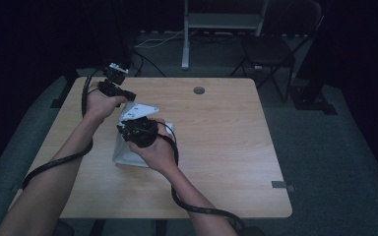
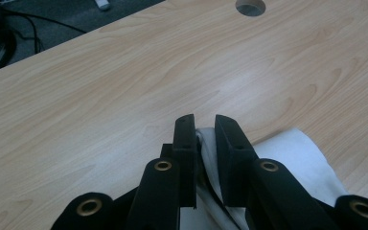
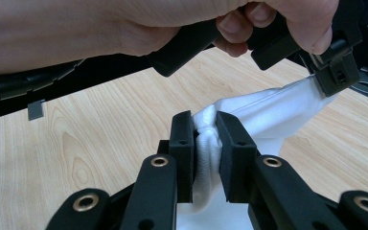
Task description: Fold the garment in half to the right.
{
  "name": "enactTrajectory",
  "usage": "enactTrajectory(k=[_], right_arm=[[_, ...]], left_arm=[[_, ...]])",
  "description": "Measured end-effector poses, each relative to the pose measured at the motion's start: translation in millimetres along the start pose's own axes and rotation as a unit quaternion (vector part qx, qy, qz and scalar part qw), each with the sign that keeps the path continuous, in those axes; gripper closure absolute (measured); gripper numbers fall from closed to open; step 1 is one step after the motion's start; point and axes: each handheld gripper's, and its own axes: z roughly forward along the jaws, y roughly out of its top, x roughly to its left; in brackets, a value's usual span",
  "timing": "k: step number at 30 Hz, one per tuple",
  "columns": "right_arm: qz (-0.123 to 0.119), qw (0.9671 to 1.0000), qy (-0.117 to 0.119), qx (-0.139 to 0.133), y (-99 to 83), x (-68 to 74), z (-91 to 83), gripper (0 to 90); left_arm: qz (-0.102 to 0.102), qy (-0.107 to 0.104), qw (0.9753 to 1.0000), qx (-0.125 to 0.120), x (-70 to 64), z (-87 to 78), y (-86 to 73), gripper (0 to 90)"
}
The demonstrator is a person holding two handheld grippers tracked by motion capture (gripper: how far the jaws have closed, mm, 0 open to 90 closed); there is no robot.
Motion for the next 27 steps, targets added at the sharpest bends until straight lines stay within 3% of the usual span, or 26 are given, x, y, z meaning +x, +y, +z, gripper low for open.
enactTrajectory(k=[27], right_arm=[[0.003, 1.0000, -0.004, 0.004, -9.4, -2.0, -5.6, 78.0]], left_arm=[[0.012, -0.001, 0.9999, 0.003, -11.4, 8.0, -0.8, 79.4]])
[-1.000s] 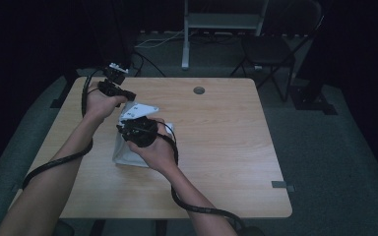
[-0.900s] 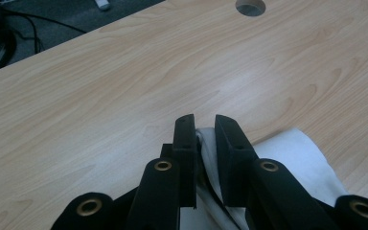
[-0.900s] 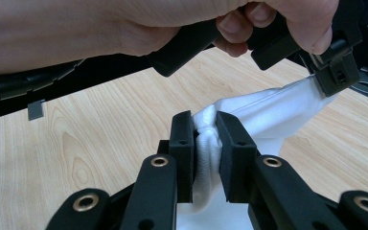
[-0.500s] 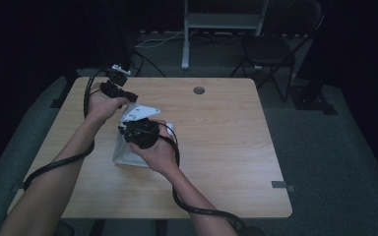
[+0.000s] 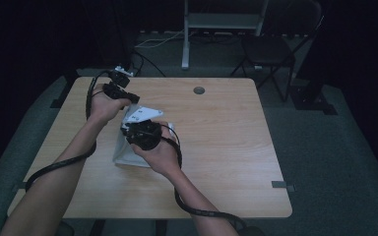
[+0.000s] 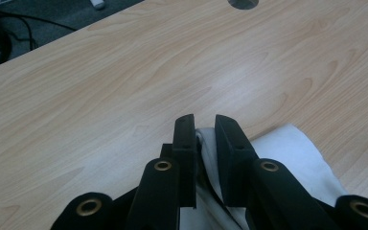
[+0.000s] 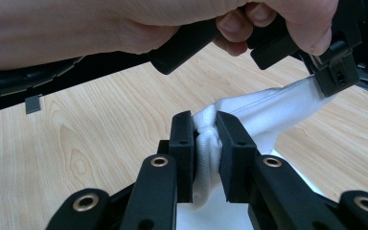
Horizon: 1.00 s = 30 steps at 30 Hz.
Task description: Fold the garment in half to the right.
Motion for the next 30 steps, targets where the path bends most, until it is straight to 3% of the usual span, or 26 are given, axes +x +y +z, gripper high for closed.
enactTrajectory(k=[30], right_arm=[[0.003, 1.0000, -0.006, -0.001, -9.4, -3.4, -5.9, 77.9]], left_arm=[[0.009, -0.004, 0.9999, 0.001, -12.2, 7.7, 1.7, 79.3]])
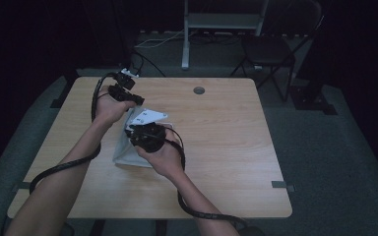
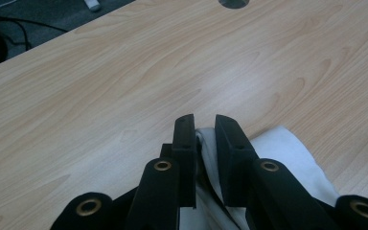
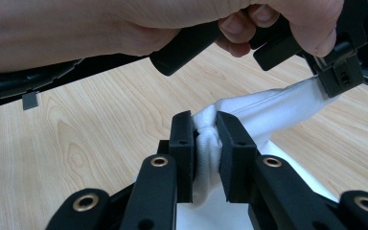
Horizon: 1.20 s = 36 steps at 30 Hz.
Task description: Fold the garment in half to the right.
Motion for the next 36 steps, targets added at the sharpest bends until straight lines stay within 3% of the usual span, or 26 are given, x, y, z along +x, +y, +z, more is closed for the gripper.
enactTrajectory(k=[36], right_arm=[[0.011, 0.9999, -0.004, 0.005, -15.7, -6.5, -5.9, 77.8]], left_arm=[[0.010, -0.004, 0.9999, 0.004, -16.3, 15.9, 0.7, 79.4]])
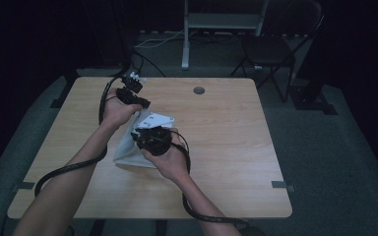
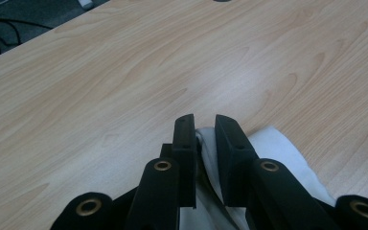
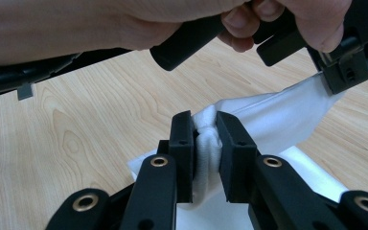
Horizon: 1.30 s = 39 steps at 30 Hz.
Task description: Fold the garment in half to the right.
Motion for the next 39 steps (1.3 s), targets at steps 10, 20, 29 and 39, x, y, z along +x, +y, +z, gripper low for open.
enactTrajectory(k=[10, 20, 29, 39], right_arm=[[0.005, 1.0000, -0.001, 0.004, -4.8, -1.6, -1.8, 77.9], [0.007, 1.0000, -0.001, 0.003, -8.0, -1.3, -1.9, 77.8], [0.009, 0.9999, 0.000, 0.004, -10.6, -2.9, -2.8, 77.8], [0.013, 0.9999, -0.001, 0.006, -15.1, -4.6, -3.8, 77.7]], left_arm=[[0.006, -0.002, 1.0000, 0.006, -5.6, 6.2, 0.3, 79.4], [0.010, -0.004, 0.9999, 0.008, -9.4, 9.3, 0.2, 79.2], [0.017, -0.005, 0.9997, 0.015, -12.7, 12.5, 0.6, 79.3], [0.020, -0.006, 0.9996, 0.017, -16.8, 16.8, 0.5, 79.2]])
